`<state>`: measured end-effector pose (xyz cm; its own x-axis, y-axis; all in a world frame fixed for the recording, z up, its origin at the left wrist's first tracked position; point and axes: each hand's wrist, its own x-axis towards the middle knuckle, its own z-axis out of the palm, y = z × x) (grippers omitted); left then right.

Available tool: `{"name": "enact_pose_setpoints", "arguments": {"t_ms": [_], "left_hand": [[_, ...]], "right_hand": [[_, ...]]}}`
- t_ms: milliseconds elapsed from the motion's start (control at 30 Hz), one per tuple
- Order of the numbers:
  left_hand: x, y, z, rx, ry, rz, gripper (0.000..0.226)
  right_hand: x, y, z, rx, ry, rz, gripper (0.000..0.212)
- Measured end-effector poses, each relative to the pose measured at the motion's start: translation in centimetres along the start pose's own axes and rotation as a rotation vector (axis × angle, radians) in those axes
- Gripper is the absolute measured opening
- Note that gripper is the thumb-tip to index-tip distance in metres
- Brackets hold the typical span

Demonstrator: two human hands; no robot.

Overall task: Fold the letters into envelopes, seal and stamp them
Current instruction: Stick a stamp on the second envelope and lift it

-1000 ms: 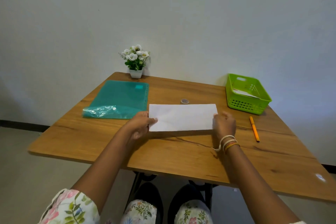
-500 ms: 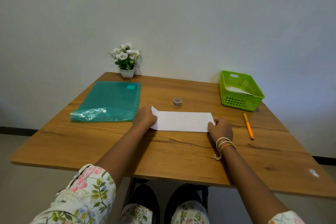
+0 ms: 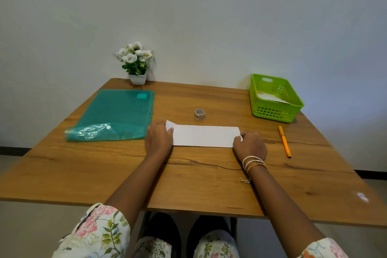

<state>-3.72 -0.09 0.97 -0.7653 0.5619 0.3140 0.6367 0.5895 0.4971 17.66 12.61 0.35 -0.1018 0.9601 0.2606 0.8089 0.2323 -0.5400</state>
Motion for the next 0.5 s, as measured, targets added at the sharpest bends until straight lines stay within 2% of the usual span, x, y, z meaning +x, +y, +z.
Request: {"name": "enact_pose_setpoints", "arguments": {"t_ms": [133,267,367,500], "left_hand": [[-0.4,-0.1,0.5,0.077,0.072,0.1,0.036],[-0.2,-0.2,0.8,0.161,0.077,0.176,0.027],[-0.2,-0.2,1.0,0.178,0.071,0.183,0.026],[-0.1,-0.2,1.1,0.166,0.081,0.175,0.025]], "right_hand": [[0.1,-2.0,1.2,0.003,0.138,-0.301,0.023],[1.2,-6.5,3.5,0.007,0.081,-0.506,0.021],[2.5,-9.4,4.9,-0.033,0.049,-0.586,0.02],[3.4,-10.6,6.4,-0.083,0.035,-0.544,0.018]]}}
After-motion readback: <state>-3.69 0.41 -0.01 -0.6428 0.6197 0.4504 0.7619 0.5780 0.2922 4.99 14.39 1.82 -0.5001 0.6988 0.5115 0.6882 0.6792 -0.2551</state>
